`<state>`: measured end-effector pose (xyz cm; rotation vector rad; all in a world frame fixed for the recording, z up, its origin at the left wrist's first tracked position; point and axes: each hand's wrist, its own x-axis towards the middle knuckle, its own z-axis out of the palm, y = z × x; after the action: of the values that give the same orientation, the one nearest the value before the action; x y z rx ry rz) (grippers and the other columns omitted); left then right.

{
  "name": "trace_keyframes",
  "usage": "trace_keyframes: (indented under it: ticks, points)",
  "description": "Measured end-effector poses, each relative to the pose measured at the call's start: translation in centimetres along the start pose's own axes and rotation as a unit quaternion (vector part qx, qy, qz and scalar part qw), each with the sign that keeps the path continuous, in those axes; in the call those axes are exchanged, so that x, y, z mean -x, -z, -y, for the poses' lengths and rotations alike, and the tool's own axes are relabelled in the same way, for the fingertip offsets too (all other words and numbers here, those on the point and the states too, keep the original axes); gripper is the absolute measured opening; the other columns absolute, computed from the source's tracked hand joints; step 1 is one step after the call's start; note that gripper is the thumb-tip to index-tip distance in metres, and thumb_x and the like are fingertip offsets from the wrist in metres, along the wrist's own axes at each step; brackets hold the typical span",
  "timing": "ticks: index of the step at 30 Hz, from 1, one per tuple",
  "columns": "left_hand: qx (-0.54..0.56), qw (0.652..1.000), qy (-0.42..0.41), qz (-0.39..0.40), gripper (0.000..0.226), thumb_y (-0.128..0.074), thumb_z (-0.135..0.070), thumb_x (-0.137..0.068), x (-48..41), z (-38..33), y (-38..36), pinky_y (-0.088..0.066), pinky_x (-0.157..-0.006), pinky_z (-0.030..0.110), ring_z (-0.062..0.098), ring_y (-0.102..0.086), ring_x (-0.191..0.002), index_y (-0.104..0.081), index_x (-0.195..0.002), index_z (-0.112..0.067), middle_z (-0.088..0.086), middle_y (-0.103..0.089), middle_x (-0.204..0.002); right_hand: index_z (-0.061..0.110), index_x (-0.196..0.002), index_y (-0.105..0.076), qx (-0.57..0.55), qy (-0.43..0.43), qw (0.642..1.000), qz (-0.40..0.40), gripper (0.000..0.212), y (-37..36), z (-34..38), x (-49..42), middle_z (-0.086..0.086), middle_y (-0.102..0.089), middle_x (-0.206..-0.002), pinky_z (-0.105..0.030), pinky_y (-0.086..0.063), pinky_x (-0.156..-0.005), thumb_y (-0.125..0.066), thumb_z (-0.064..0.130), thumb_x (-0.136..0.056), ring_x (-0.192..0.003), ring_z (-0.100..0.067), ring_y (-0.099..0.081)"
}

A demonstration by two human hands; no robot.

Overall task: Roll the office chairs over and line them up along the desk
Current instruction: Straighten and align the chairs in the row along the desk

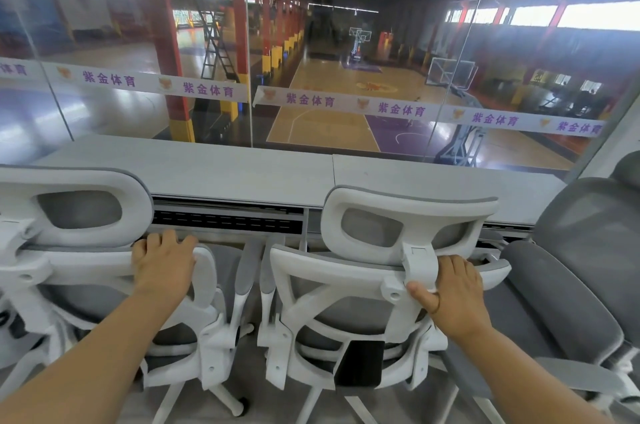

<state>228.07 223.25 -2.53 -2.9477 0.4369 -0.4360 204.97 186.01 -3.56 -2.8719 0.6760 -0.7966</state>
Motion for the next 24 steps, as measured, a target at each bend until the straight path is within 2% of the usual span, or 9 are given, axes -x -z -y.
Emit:
trace_keyframes:
  ticks: [5, 7, 9, 11, 13, 15, 20, 22, 24]
  points:
    - [0.001, 1.0, 0.008, 0.013, 0.04, -0.045, -0.035, -0.091, 0.1, -0.2, 0.3, -0.024, -0.101, 0.039, 0.025, -0.038, -0.115, -0.04, -0.13, -0.032, 0.004, -0.044, -0.124, 0.012, -0.095, -0.056, -0.001, -0.002, 1.0, 0.006, 0.091, -0.1, -0.1, 0.1, 0.0, -0.048, -0.089, -0.035, -0.033, -0.083, -0.013, 0.089, -0.072, -0.085, -0.022, -0.042]
    - [0.036, 0.999, -0.008, -0.009, 0.048, -0.049, -0.036, -0.09, 0.3, -1.1, 0.4, -0.024, -0.102, 0.042, 0.028, -0.039, -0.117, -0.039, -0.135, -0.025, 0.009, -0.046, -0.126, 0.013, -0.096, -0.055, -0.001, -0.002, 1.0, 0.01, 0.09, -0.2, -0.1, 0.0, 0.001, -0.048, -0.09, -0.035, -0.033, -0.084, -0.014, 0.089, -0.071, -0.086, -0.022, -0.042]
    - [0.11, 0.988, -0.077, -0.071, 0.051, -0.059, -0.038, -0.085, 0.6, -3.3, 0.7, -0.029, -0.098, 0.048, 0.033, -0.045, -0.109, -0.05, -0.13, -0.017, 0.013, -0.054, -0.117, 0.013, -0.097, -0.055, -0.005, -0.005, 1.0, 0.014, 0.09, -0.1, -0.1, 0.0, 0.001, -0.048, -0.091, -0.035, -0.034, -0.086, -0.014, 0.089, -0.071, -0.088, -0.022, -0.043]
    - [0.167, 0.964, -0.165, -0.122, 0.052, -0.054, -0.048, -0.081, 1.4, -6.5, 1.7, -0.032, -0.093, 0.044, 0.029, -0.047, -0.102, -0.057, -0.122, -0.016, 0.009, -0.059, -0.108, 0.013, -0.096, -0.055, -0.01, -0.003, 1.0, 0.011, 0.09, -0.1, -0.1, 0.1, 0.001, -0.048, -0.091, -0.036, -0.034, -0.087, -0.014, 0.089, -0.071, -0.089, -0.022, -0.043]
    - [0.213, 0.944, -0.234, -0.091, 0.058, -0.043, -0.057, -0.078, 2.4, -9.7, 3.1, -0.034, -0.094, 0.038, 0.023, -0.047, -0.104, -0.056, -0.122, -0.021, 0.001, -0.058, -0.111, 0.013, -0.096, -0.055, -0.014, -0.001, 1.0, 0.012, 0.089, -0.1, -0.1, 0.1, 0.001, -0.047, -0.091, -0.036, -0.034, -0.089, -0.015, 0.089, -0.071, -0.089, -0.021, -0.042]
    - [0.259, 0.924, -0.276, -0.053, 0.062, -0.045, -0.059, -0.076, 3.2, -12.1, 3.5, -0.034, -0.097, 0.036, 0.019, -0.046, -0.11, -0.053, -0.126, -0.023, -0.004, -0.055, -0.116, 0.014, -0.097, -0.054, -0.017, 0.002, 1.0, 0.013, 0.089, 0.0, -0.1, 0.2, 0.002, -0.046, -0.091, -0.037, -0.034, -0.091, -0.015, 0.089, -0.071, -0.09, -0.021, -0.042]
    - [0.328, 0.908, -0.254, -0.065, 0.043, -0.064, -0.033, -0.082, 3.5, -14.4, 2.6, -0.037, -0.1, 0.039, 0.022, -0.045, -0.109, -0.055, -0.122, -0.017, 0.0, -0.054, -0.113, 0.014, -0.098, -0.055, -0.022, 0.007, 1.0, 0.016, 0.093, 0.0, -0.3, -0.3, 0.002, -0.046, -0.092, -0.037, -0.032, -0.092, -0.014, 0.091, -0.069, -0.091, -0.022, -0.042]
    - [0.32, 0.907, -0.26, -0.079, 0.039, -0.067, -0.023, -0.082, 3.3, -14.9, 2.3, -0.028, -0.107, 0.037, 0.027, -0.047, -0.109, -0.056, -0.117, -0.01, 0.006, -0.055, -0.111, 0.013, -0.099, -0.055, -0.022, 0.007, 0.999, 0.021, 0.096, 0.0, -0.4, -0.5, 0.002, -0.045, -0.093, -0.037, -0.031, -0.092, -0.012, 0.092, -0.067, -0.091, -0.023, -0.042]
    - [0.287, 0.905, -0.29, -0.121, 0.041, -0.079, -0.016, -0.069, 2.9, -15.3, 2.0, -0.023, -0.108, 0.034, 0.028, -0.054, -0.101, -0.06, -0.104, -0.005, 0.008, -0.06, -0.098, 0.013, -0.099, -0.055, -0.024, 0.004, 0.999, 0.028, 0.098, -0.1, -0.4, -0.7, 0.001, -0.044, -0.093, -0.037, -0.03, -0.093, -0.01, 0.093, -0.066, -0.092, -0.023, -0.041]
